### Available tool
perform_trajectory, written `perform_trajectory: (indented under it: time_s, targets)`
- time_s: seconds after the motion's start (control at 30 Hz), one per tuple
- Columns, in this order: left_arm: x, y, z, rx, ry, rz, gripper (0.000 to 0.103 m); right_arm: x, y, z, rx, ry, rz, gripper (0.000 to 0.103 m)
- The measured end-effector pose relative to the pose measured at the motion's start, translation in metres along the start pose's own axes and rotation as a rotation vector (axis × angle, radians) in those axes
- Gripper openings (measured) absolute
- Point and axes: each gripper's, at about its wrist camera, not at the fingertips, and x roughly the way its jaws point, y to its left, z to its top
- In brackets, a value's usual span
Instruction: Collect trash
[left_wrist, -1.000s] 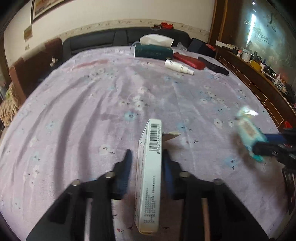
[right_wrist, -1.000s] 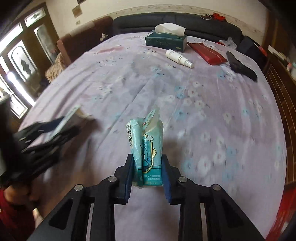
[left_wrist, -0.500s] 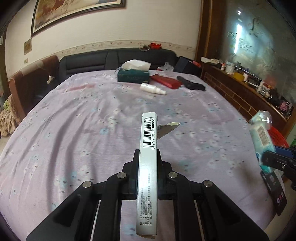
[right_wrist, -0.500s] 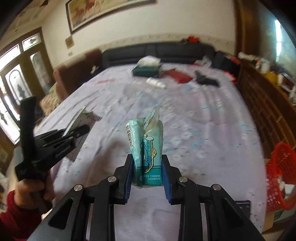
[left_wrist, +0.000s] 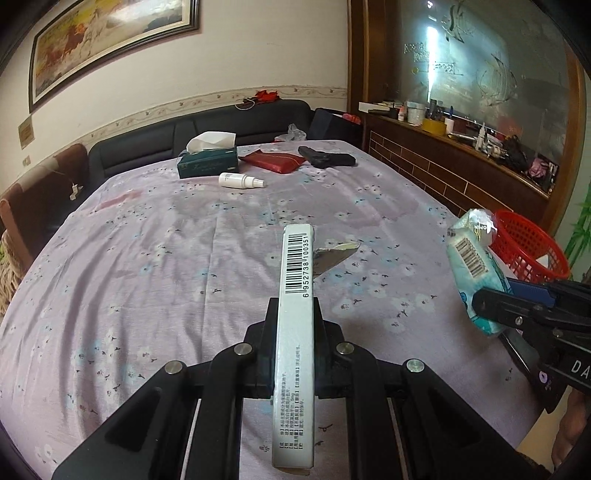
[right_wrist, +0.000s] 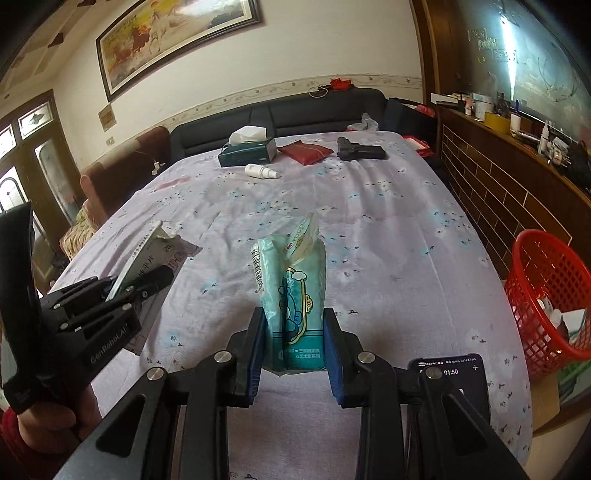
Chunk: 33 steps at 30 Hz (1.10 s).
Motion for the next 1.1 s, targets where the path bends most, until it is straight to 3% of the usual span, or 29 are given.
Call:
perform_trajectory:
  time_s: [0.53,0.77,0.93,1.1]
  targets:
    - [-0.006,-0.012,0.007,0.027,-0.009,-0.027,0.012,-0.011,-0.007,0.001,0.020,-0.021,0.013,0.032]
    - [-0.002,-0.060,0.046,0.083,0.016,-0.205,0.012,-0.053,-0.075,0.010,0.161,-0.104,-0.033,0.033]
    - [0.015,-0.129,0.077,0.126,0.069,-0.385,0.012,-0.093,-0.151,0.007,0.284,-0.171,-0.132,0.034]
    - [0.041,-0.206,0.098,0.178,0.113,-0.498,0.012,-0.110,-0.226,0.004,0.391,-0.168,-0.181,0.034]
